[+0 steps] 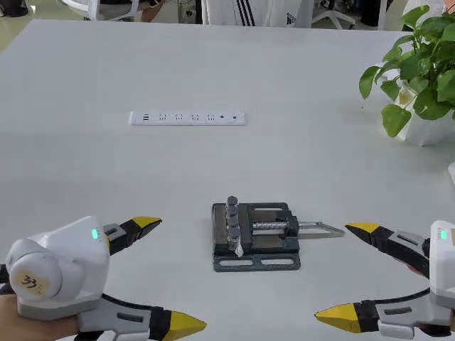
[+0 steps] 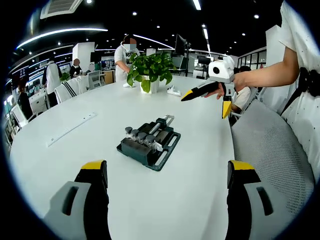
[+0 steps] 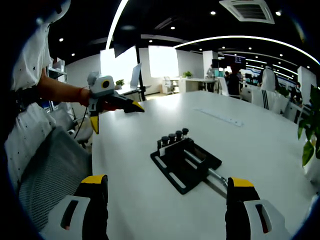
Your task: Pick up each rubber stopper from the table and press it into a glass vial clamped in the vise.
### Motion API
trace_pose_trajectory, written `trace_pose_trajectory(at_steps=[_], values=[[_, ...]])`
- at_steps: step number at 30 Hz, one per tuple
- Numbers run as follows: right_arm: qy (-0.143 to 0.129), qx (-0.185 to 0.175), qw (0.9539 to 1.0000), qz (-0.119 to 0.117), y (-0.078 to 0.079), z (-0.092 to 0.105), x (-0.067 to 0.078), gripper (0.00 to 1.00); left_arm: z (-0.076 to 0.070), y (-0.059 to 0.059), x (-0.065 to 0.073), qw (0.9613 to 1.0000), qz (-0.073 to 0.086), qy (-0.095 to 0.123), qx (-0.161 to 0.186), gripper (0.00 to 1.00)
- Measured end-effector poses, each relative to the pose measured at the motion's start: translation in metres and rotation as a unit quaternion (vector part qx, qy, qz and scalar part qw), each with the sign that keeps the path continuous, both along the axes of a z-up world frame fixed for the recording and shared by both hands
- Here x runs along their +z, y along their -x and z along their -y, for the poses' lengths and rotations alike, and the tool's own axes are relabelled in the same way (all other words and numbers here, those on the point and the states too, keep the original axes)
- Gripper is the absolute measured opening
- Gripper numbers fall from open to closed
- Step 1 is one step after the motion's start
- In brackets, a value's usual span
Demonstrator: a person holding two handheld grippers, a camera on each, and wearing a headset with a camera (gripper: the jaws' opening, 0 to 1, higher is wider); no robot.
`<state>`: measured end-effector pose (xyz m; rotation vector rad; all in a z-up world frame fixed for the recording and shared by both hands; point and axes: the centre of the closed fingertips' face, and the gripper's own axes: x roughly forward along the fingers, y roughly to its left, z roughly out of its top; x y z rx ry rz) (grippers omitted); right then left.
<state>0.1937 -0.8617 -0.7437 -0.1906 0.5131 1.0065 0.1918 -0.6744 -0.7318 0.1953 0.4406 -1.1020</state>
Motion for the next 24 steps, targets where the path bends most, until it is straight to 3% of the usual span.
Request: trace_pose_trajectory(at_steps=[24], values=[[0.009, 0.006, 0.9999, 0.001, -0.0012, -0.0012, 0.0033, 0.95, -0.0008, 0.0013, -0.0046, 0.9999, -0.003, -0.009, -0.01, 0.99]])
